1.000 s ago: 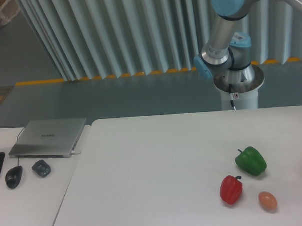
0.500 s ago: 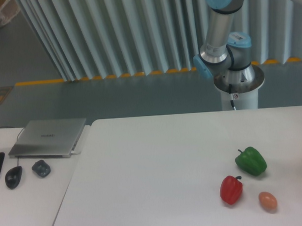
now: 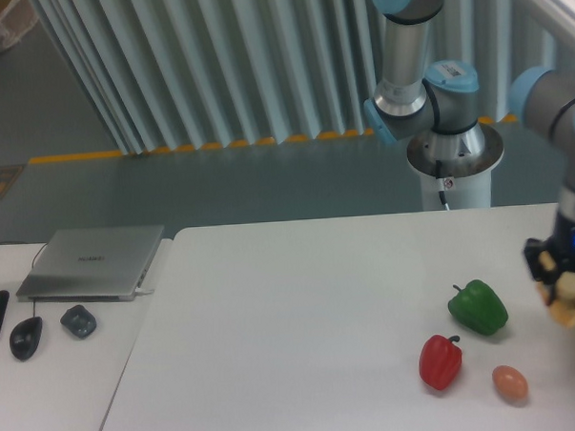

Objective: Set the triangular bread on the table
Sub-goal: 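Bring the held triangular bread slice down beside the green pepper, then lower the bread onto the table and open the gripper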

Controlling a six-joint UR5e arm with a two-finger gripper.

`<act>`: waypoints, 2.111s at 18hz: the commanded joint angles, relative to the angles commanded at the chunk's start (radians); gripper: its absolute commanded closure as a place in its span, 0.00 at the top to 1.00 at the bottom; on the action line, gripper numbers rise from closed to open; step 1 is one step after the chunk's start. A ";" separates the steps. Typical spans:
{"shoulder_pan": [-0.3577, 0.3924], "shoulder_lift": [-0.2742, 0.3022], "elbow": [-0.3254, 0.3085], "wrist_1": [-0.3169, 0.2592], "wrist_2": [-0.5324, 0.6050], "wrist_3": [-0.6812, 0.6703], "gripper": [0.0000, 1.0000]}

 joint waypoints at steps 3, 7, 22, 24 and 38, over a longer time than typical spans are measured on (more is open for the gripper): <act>-0.060 -0.005 0.000 -0.002 -0.008 -0.028 0.40; -0.111 0.003 0.000 -0.044 -0.038 -0.040 0.40; -0.263 -0.005 -0.087 -0.080 -0.003 -0.074 0.47; -0.263 -0.006 -0.087 -0.077 0.000 -0.074 0.65; -0.263 -0.003 -0.049 0.039 0.212 -0.065 1.00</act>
